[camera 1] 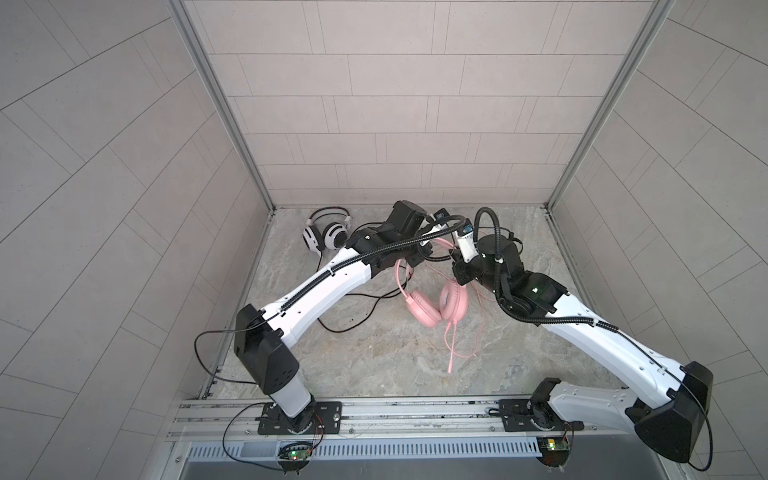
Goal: Wrap the headphones
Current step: 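Grasp the pink headband with the left gripper while the right gripper releases, then raise the pink headset with the left gripper while the right gripper lowers to the cable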
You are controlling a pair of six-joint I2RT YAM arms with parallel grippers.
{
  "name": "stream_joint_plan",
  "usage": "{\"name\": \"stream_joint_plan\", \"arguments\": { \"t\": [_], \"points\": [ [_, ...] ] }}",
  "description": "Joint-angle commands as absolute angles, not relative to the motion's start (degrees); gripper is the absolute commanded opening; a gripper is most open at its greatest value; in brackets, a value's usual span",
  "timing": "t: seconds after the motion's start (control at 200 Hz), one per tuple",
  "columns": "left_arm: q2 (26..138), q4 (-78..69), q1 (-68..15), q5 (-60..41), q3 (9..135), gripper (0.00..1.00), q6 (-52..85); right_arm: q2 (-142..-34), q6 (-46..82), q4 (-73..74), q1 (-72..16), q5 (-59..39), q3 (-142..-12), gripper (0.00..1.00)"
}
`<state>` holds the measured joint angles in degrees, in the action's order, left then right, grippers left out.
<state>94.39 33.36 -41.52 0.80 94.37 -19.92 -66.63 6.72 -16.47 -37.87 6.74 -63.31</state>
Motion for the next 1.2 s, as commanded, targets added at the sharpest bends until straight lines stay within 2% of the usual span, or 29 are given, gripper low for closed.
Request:
{"name": "stream_joint_plan", "arguments": {
  "t": [0.0, 0.055, 0.145, 0.405, 0.651, 0.851, 0.996, 1.196],
  "points": [
    [95.5, 34.3, -37.3, 7.6, 96.0, 0.03, -14.2, -62.7, 11.5, -12.9, -37.8, 5.5, -65.5, 0.41],
    [95.3, 34.6, -36.1, 7.4, 96.2, 0.02, -12.7, -62.5, 12.2, -14.4, -37.3, 5.0, -65.6, 0.55],
    [95.4, 36.2, -33.9, 6.7, 97.2, 0.00, -10.0, -62.1, 12.8, -16.0, -36.2, 3.5, -65.2, 0.61],
    [94.0, 37.4, -28.9, 6.7, 98.2, 0.00, -2.4, -59.8, 15.2, -17.5, -30.7, 1.1, -58.8, 0.62],
    [88.7, 33.5, -25.5, 3.0, 95.8, 0.00, 3.2, -63.2, 19.3, -14.3, -26.2, -4.2, -51.3, 0.61],
    [84.6, 30.5, -24.6, 4.9, 93.8, 0.00, 8.3, -66.4, 20.4, -12.9, -24.4, -6.5, -49.3, 0.61],
    [85.8, 32.3, -21.8, -2.3, 95.1, 0.00, 12.7, -67.0, 22.5, -11.4, -21.4, -10.1, -47.6, 0.61],
    [84.5, 25.0, -16.8, -12.0, 91.0, 0.00, 22.3, -67.9, 22.2, -8.4, -20.5, -16.3, -44.5, 0.61]
  ]
}}
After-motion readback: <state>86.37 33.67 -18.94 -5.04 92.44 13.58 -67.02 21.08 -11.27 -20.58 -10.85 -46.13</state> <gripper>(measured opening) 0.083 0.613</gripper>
